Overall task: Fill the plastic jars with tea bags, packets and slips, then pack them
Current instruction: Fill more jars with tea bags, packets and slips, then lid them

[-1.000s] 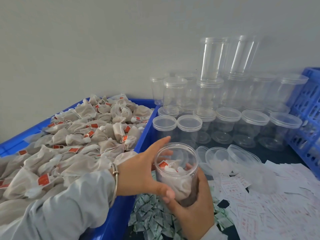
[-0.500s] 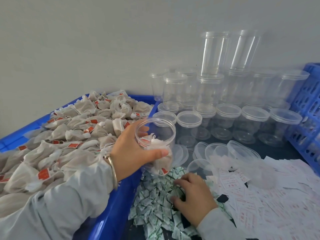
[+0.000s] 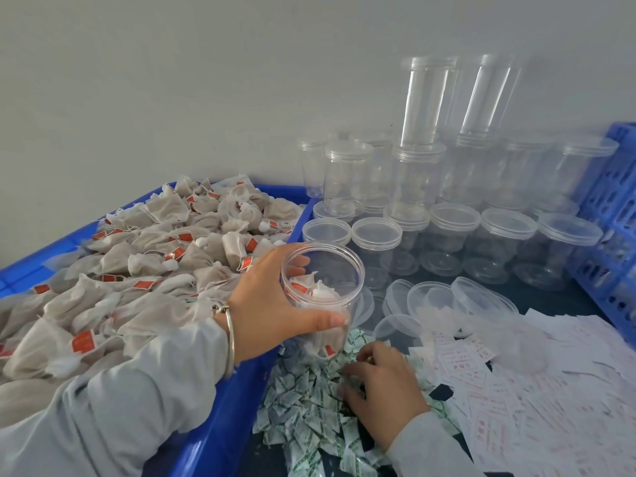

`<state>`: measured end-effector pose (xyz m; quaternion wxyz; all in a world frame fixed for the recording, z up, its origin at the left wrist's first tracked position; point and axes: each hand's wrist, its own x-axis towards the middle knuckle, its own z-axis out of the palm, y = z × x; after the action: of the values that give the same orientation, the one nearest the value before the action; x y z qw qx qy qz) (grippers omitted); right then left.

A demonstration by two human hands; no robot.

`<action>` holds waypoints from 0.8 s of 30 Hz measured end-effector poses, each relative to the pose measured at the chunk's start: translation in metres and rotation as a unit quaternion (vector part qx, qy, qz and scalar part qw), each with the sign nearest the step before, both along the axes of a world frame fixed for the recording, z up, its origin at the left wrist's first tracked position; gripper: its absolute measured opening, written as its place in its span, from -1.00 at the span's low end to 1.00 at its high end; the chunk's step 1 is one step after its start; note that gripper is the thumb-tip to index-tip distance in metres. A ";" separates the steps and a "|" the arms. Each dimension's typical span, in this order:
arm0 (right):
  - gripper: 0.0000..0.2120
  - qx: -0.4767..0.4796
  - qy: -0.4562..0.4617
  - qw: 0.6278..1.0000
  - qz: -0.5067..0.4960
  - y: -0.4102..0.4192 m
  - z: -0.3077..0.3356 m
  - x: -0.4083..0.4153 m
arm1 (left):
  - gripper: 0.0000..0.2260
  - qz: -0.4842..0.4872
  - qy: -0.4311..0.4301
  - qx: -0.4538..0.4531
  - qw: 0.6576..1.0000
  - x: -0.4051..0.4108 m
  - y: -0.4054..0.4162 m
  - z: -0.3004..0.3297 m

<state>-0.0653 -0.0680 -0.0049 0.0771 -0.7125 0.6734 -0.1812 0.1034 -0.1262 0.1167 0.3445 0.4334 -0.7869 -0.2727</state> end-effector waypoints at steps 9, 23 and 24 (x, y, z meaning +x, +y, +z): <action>-0.73 -0.009 -0.035 0.999 -0.011 -0.002 -0.002 0.002 | -0.26 -0.007 -0.024 0.002 1.000 -0.001 -0.001 0.001; -0.82 -0.059 -0.132 0.989 -0.039 -0.004 -0.004 0.000 | -0.23 -0.016 -0.027 0.007 0.999 -0.001 -0.001 0.001; -0.82 -0.072 -0.152 0.985 -0.049 -0.004 -0.003 0.000 | -0.22 -0.016 -0.027 0.008 0.999 -0.001 0.000 0.001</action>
<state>-0.0656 -0.0717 -0.0082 0.1186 -0.6466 0.6729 -0.3390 0.1019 -0.1265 0.1177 0.3150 0.4307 -0.8006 -0.2725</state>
